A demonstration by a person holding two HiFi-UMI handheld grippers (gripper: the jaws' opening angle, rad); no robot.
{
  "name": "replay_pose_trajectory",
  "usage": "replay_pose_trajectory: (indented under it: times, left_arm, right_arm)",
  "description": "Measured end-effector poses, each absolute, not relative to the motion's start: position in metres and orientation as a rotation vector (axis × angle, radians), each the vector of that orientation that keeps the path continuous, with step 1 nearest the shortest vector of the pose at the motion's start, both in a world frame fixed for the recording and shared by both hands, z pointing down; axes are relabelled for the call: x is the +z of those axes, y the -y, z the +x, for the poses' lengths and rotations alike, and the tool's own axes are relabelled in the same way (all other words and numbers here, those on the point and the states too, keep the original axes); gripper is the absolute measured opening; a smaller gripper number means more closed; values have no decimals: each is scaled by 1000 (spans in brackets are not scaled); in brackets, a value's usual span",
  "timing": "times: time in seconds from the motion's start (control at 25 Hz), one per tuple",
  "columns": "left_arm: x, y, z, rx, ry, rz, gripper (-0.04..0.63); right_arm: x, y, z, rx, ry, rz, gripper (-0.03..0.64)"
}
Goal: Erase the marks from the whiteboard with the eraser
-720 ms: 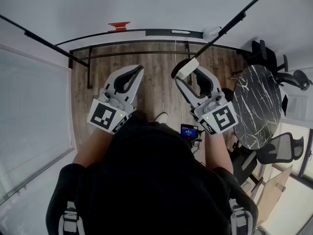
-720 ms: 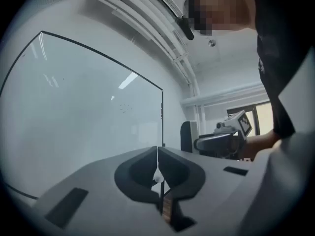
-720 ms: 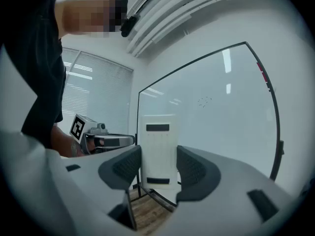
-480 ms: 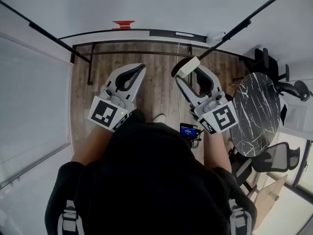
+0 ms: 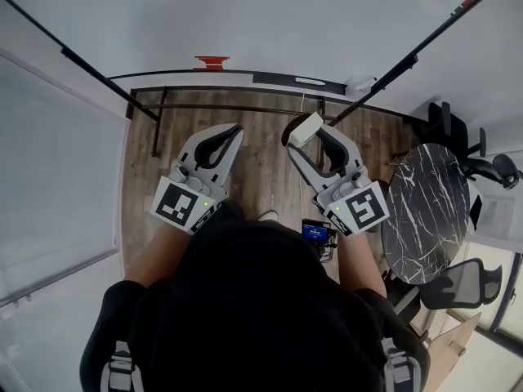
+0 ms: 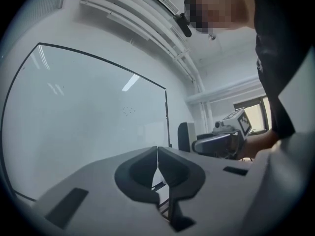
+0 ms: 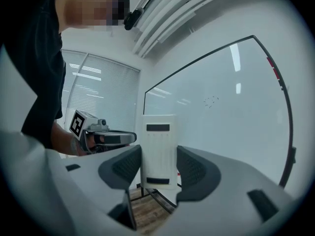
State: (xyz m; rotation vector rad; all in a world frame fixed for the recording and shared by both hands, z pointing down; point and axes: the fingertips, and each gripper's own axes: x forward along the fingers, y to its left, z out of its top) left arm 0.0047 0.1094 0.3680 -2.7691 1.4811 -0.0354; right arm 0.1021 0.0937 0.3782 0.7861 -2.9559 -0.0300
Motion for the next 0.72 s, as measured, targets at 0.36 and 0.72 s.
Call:
replay_pose_trajectory:
  times: [0.36,0.72]
  left_arm:
    - [369,-106,15,-51,-1500,-2766,8]
    - [372,-80,5,-44,-1503,-2776,8]
  right_arm:
    - [381,-91,109,-16,2940,860,225]
    - [384,-63,103,-41,2939,894,227]
